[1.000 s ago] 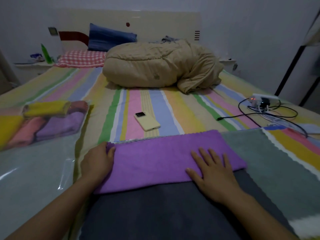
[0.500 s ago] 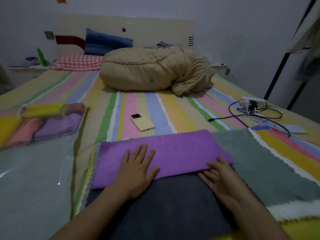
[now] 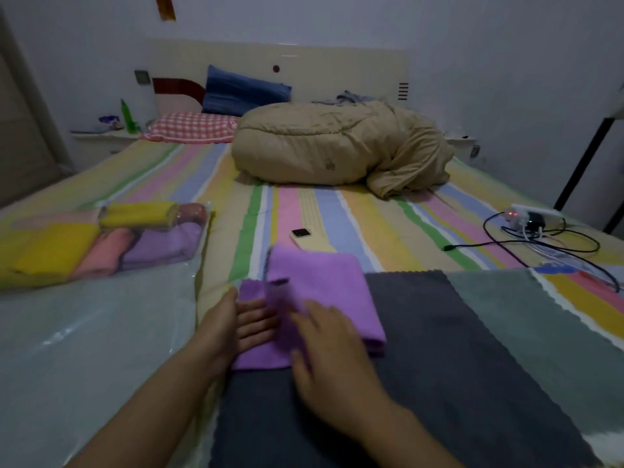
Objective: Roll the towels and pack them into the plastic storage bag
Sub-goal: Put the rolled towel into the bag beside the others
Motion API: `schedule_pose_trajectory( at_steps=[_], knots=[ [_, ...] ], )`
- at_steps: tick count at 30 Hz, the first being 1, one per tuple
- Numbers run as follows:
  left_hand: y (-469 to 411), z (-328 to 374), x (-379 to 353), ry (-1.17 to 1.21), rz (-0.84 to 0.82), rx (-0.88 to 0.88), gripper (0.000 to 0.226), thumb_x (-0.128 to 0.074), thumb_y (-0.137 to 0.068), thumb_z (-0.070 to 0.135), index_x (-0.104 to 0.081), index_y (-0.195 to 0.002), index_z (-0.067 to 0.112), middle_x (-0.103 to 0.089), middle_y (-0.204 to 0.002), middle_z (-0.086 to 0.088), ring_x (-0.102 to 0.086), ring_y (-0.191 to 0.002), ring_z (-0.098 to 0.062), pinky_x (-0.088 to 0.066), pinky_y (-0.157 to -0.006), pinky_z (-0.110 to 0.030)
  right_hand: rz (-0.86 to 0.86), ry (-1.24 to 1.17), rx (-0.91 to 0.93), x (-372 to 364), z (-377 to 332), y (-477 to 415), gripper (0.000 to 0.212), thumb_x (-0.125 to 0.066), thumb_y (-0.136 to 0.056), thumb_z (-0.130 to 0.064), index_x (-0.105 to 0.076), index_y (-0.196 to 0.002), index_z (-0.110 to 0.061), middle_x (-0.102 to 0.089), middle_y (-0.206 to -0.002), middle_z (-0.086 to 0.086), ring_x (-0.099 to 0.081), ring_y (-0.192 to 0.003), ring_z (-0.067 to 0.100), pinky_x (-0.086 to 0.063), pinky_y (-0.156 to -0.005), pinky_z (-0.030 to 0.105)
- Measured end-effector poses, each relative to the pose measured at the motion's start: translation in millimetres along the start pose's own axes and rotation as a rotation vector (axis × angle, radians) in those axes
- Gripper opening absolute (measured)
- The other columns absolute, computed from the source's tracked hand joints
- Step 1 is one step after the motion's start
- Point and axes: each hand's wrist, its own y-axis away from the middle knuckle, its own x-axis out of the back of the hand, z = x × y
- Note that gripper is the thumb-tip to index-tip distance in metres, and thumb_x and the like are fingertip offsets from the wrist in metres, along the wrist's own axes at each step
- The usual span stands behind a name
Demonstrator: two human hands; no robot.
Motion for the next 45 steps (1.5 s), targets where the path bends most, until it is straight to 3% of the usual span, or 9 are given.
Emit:
schedule_pose_trajectory(
  at_steps=[5, 9, 13, 19, 25, 29, 35, 40, 45],
  knots=[
    [-0.6, 5.5, 13.3, -0.202, 0.013, 0.006, 0.042, -0.046, -0.096, 0.045, -0.053, -0.069, 0.014, -0.052, -0.044, -0.001, -0.045, -0.032, -0.011, -0.034, -0.035, -0.011, -0.284, -0.049, 0.141, -28.5, -13.9, 10.1, 0.053, -0.039, -0.071, -0.035, -0.059, -0.120, -0.027, -0.055, -0.134, 0.002, -0.055, -0.120, 0.023, -0.035, -0.108, 0.042],
    [-13.9, -4.7, 16.7, -0.451, 0.101, -0.238, 0.006, -0.070, -0.083, 0.010, -0.066, -0.082, 0.007, -0.070, -0.080, -0.019, -0.061, -0.066, -0.024, -0.053, -0.065, -0.039, -0.176, -0.412, 0.023, -5.9, -5.0, 0.5, 0.043, -0.032, -0.072, -0.028, -0.069, -0.095, -0.030, -0.055, -0.130, -0.009, -0.047, -0.123, 0.005, -0.038, -0.107, 0.029],
    [-9.1, -7.7, 13.7, -0.564, 0.159, -0.413, 0.015, -0.070, -0.081, 0.004, -0.062, -0.084, 0.015, -0.071, -0.078, -0.003, -0.065, -0.072, -0.019, -0.053, -0.077, -0.037, -0.003, -0.145, -0.003, 6.6, 22.3, -13.4, 0.047, -0.030, -0.083, -0.036, -0.066, -0.113, -0.028, -0.053, -0.137, -0.005, -0.042, -0.132, 0.015, -0.032, -0.113, 0.035],
    [-13.2, -13.6, 20.5, -0.515, 0.218, -0.407, 0.031, -0.071, -0.082, 0.007, -0.059, -0.110, 0.010, -0.072, -0.095, -0.012, -0.069, -0.084, -0.024, -0.054, -0.086, -0.041, -0.423, 0.277, -0.220, -7.0, 53.2, -29.2, 0.096, 0.016, -0.065, -0.066, -0.006, -0.153, -0.033, 0.008, -0.161, -0.002, 0.011, -0.148, 0.025, 0.006, -0.119, 0.044],
    [-11.9, -7.9, 19.8, -0.665, 0.221, -0.425, 0.052, -0.067, -0.083, 0.010, -0.045, -0.130, 0.014, -0.065, -0.117, -0.010, -0.064, -0.100, -0.025, -0.049, -0.094, -0.036, -0.450, 0.174, -0.347, -10.8, 53.8, -26.5, 0.068, -0.024, -0.094, -0.062, -0.008, -0.153, -0.032, 0.008, -0.161, -0.003, 0.003, -0.148, 0.023, -0.003, -0.120, 0.041],
    [3.5, 5.8, 4.7, -1.211, 0.374, -0.894, 0.067, -0.061, -0.086, 0.018, -0.031, -0.146, 0.017, -0.033, -0.151, -0.008, -0.036, -0.135, -0.027, -0.031, -0.109, -0.036, -0.022, -0.189, -0.561, 2.4, 54.0, -18.4, 0.053, -0.053, -0.092, -0.039, -0.040, -0.141, -0.024, -0.045, -0.142, 0.006, -0.043, -0.126, 0.021, -0.036, -0.100, 0.031],
    [-16.4, -43.9, -33.6, -1.736, 0.018, -0.952, 0.060, -0.029, -0.088, 0.037, -0.054, -0.135, 0.009, -0.048, -0.143, -0.012, -0.048, -0.131, -0.027, -0.028, -0.113, -0.051, 0.007, -0.602, -0.891, 3.1, 48.7, -16.9, 0.056, -0.069, -0.083, -0.025, -0.047, -0.132, -0.010, -0.062, -0.109, 0.000, -0.061, -0.097, 0.019, -0.049, -0.082, 0.030],
    [-27.6, -64.0, -29.4, -1.568, -0.045, -0.989, 0.059, -0.025, -0.091, 0.036, -0.048, -0.139, 0.009, -0.047, -0.145, -0.008, -0.042, -0.136, -0.024, -0.016, -0.113, -0.048, 0.233, -0.888, -0.879, -7.7, 25.0, -22.5, 0.024, -0.068, -0.079, -0.007, -0.066, -0.102, -0.014, -0.070, -0.088, -0.003, -0.065, -0.075, 0.009, -0.051, -0.058, 0.016],
    [-20.8, -9.3, -25.0, -0.042, -0.147, -0.369, 0.024, -0.036, -0.101, 0.022, -0.056, -0.115, 0.020, -0.064, -0.119, -0.005, -0.061, -0.107, -0.017, -0.044, -0.102, -0.033, 0.347, -0.432, -0.423, -34.4, -22.8, -26.7, 0.043, -0.057, -0.069, -0.027, -0.063, -0.111, -0.019, -0.060, -0.111, -0.001, -0.057, -0.103, 0.019, -0.046, -0.089, 0.034]
  ],
)
